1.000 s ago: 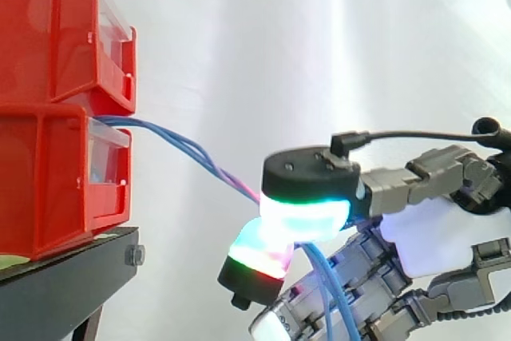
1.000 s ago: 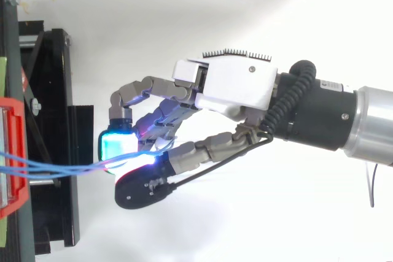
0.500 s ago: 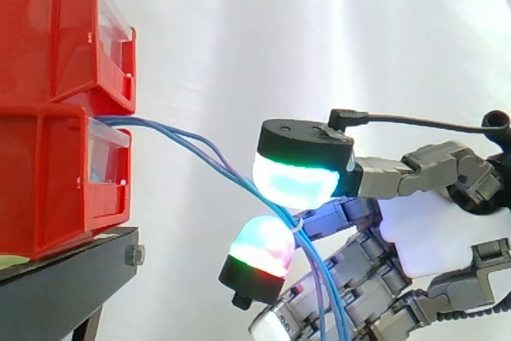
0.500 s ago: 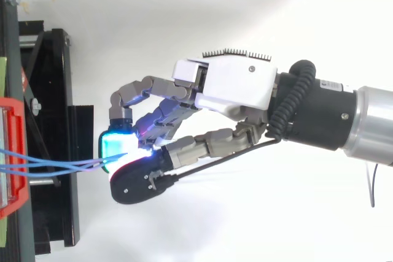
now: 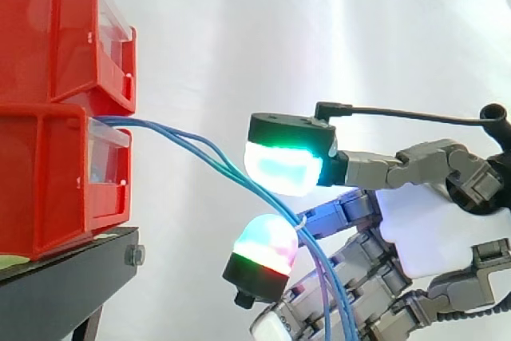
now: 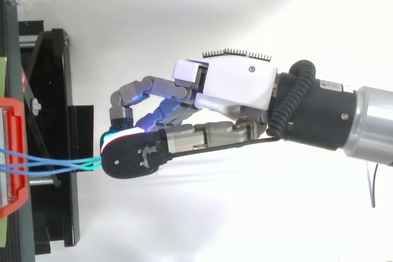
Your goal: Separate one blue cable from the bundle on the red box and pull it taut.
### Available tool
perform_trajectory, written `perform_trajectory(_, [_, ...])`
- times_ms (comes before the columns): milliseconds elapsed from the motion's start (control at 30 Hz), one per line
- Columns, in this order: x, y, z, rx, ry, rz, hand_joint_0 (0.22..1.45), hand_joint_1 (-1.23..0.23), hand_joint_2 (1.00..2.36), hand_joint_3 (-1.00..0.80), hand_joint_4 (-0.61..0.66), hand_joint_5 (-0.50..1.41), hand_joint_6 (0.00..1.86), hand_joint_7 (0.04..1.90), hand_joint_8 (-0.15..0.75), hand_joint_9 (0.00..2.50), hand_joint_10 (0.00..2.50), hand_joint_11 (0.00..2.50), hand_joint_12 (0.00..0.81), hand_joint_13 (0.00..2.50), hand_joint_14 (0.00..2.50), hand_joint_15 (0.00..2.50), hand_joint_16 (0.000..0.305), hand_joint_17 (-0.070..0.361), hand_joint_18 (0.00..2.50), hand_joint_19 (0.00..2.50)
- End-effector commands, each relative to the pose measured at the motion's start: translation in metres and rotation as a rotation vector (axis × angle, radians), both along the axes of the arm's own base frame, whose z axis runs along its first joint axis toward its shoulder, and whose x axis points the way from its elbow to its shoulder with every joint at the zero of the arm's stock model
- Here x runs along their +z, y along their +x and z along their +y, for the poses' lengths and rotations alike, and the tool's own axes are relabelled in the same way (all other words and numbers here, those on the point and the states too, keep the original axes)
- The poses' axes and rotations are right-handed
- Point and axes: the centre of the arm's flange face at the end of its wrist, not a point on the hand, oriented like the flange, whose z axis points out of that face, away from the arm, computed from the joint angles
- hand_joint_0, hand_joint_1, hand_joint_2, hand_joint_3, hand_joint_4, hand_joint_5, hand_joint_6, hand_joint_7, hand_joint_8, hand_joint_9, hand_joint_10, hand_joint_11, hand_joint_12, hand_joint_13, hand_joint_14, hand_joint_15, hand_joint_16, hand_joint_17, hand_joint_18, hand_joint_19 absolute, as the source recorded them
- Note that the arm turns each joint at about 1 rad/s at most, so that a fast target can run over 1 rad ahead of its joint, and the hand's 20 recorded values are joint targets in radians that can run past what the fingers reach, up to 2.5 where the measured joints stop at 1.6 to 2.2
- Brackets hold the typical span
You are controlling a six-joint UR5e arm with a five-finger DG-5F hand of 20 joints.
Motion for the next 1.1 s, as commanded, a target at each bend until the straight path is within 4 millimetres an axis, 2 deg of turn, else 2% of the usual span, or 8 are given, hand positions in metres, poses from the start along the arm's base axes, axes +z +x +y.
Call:
perform_trajectory(0, [0.0001, 0.0002, 0.0, 0.0, 0.0, 0.001, 0.58, -0.58, 1.01, -0.32, 0.1, -0.14, 0.7, 1.31, 0.269, 0.85, 0.02, 0.49, 0.352, 0.77, 0.01, 0.45, 0.057, 0.128, 0.58, 0.72])
perform_trajectory(200, [0.0006, -0.0003, -0.0001, 0.0, 0.001, 0.0, 0.6, -0.73, 1.01, -0.18, 0.12, -0.15, 0.73, 1.24, 0.29, 0.83, 0.02, 0.49, 0.37, 0.79, 0.01, 0.44, 0.061, 0.138, 0.61, 0.69])
perform_trajectory(567, [0.0012, 0.0001, 0.0, 0.0, 0.002, -0.001, 0.65, -0.82, 1.02, -0.11, 0.1, -0.16, 0.75, 1.21, 0.27, 0.79, 0.02, 0.49, 0.344, 0.75, 0.01, 0.45, 0.057, 0.129, 0.58, 0.68])
perform_trajectory(867, [0.0013, 0.0003, 0.0, 0.0, 0.002, -0.003, 0.69, -0.87, 1.02, -0.18, 0.09, -0.17, 0.75, 1.19, 0.249, 0.75, 0.02, 0.48, 0.331, 0.72, 0.01, 0.44, 0.055, 0.124, 0.55, 0.67])
perform_trajectory(1067, [0.0014, 0.0002, -0.0001, -0.002, 0.002, -0.003, 0.66, -0.85, 1.02, -0.21, 0.1, -0.17, 0.74, 1.22, 0.245, 0.75, 0.02, 0.49, 0.329, 0.72, 0.02, 0.45, 0.055, 0.123, 0.55, 0.69])
